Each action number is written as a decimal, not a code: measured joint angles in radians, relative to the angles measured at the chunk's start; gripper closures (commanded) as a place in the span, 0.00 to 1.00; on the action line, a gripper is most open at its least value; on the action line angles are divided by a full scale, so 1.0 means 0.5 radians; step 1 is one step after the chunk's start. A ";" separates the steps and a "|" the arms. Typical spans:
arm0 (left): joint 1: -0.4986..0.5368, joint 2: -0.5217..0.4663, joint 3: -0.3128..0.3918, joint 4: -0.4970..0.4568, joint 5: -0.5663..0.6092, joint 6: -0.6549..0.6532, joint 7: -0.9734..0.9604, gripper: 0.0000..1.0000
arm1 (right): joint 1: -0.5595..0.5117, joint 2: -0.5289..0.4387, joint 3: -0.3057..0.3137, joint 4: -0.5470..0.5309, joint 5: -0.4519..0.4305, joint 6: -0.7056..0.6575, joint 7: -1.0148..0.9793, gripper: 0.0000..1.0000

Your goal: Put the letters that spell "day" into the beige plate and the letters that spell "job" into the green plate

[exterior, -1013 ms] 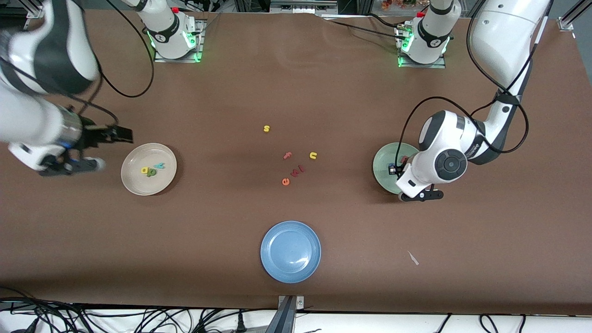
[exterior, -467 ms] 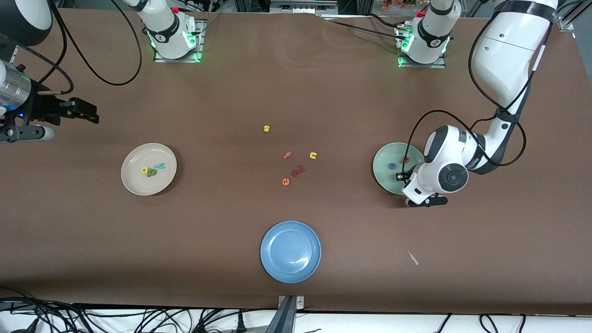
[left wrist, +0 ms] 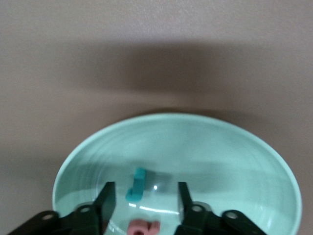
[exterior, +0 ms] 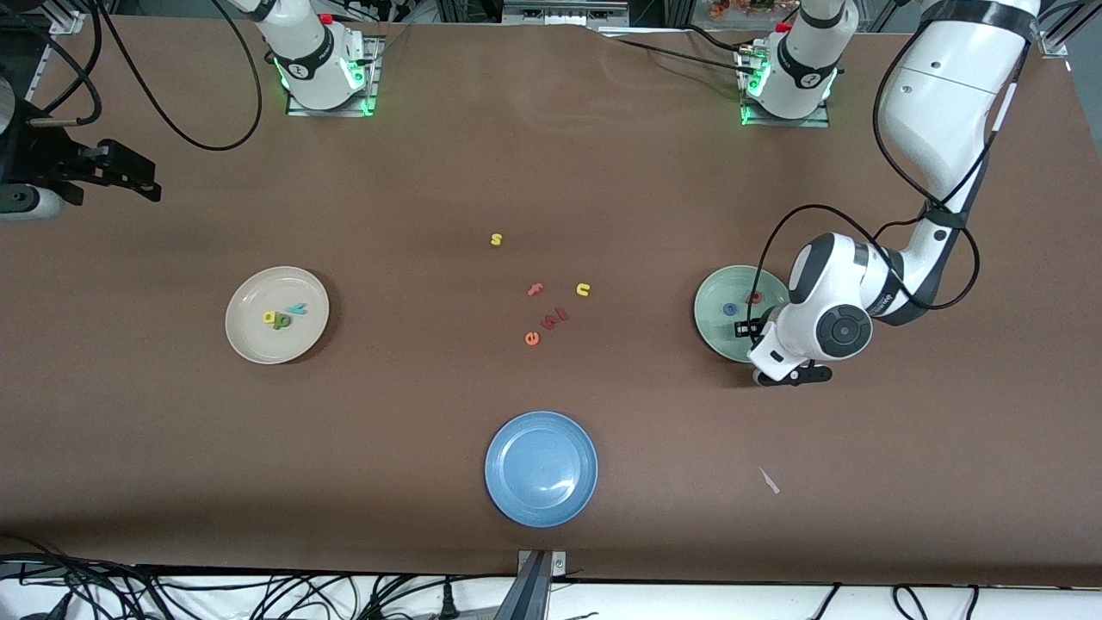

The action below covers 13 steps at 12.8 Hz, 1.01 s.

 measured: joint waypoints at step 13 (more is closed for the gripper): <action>0.011 -0.822 -0.010 0.123 -0.001 -0.398 0.418 0.00 | -0.031 0.060 0.019 0.000 0.000 -0.012 0.109 0.00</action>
